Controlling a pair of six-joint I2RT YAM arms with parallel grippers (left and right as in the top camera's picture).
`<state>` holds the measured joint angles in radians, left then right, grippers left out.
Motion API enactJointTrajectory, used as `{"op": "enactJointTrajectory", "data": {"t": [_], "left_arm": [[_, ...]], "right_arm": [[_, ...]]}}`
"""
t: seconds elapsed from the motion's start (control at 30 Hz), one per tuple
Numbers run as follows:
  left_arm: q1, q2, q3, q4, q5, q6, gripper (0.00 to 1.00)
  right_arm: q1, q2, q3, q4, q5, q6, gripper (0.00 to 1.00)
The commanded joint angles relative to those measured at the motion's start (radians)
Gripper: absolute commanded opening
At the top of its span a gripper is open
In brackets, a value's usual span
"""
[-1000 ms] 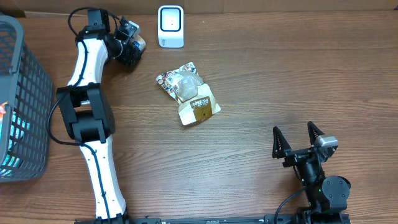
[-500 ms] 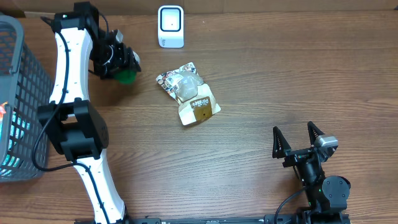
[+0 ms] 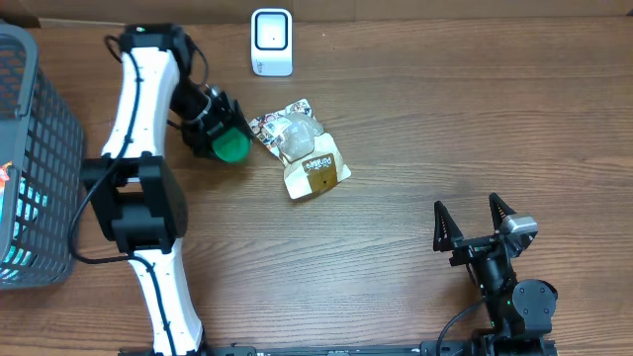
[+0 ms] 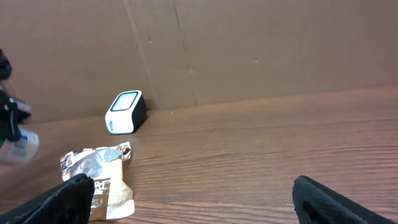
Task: Scan the item barcode
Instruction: 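Lower the jar upright onto the table and open the left gripper, then move the left gripper back into the basket toward a tissue pack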
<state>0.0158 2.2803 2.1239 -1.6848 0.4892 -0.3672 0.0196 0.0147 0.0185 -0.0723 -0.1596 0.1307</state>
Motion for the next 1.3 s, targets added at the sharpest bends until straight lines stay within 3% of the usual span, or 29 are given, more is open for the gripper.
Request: {"op": "enactJointTrajectory", "data": {"t": [0.0, 0.27, 0.37, 0.4, 0.5, 0.57, 0.6, 0.97, 1.1, 1.27], "left_arm": [[-0.006, -0.011, -0.105, -0.006, -0.051, -0.094, 0.04], [-0.003, -0.011, -0.322, 0.095, 0.002, -0.12, 0.06], [-0.003, -0.011, -0.349, 0.13, 0.0, -0.12, 0.17], [-0.003, -0.011, -0.353, 0.139, -0.002, -0.12, 0.23], [-0.003, -0.011, -0.356, 0.168, -0.01, -0.12, 0.63], [-0.003, -0.011, -0.356, 0.18, -0.018, -0.12, 0.95], [-0.003, -0.011, -0.356, 0.184, -0.026, -0.119, 1.0], [0.039, -0.014, -0.307, 0.241, -0.074, -0.106, 1.0], [0.044, -0.014, -0.179, 0.206, -0.103, -0.074, 1.0], [0.044, -0.014, 0.152, 0.108, -0.223, -0.024, 1.0]], "right_arm": [[-0.002, -0.011, -0.011, 0.004, 0.001, -0.001, 1.0], [-0.002, -0.011, -0.011, 0.004, 0.002, -0.001, 1.0], [-0.002, -0.011, -0.011, 0.004, 0.002, -0.001, 1.0], [-0.002, -0.011, -0.011, 0.004, 0.002, -0.001, 1.0], [-0.002, -0.011, -0.011, 0.004, 0.001, -0.001, 1.0], [-0.002, -0.011, -0.011, 0.004, 0.002, -0.002, 1.0], [-0.002, -0.011, -0.011, 0.004, 0.001, -0.001, 1.0], [-0.002, -0.011, -0.011, 0.004, 0.001, -0.002, 1.0], [-0.002, -0.011, -0.011, 0.004, 0.001, -0.001, 1.0], [-0.002, -0.011, -0.011, 0.004, 0.001, -0.002, 1.0]]}}
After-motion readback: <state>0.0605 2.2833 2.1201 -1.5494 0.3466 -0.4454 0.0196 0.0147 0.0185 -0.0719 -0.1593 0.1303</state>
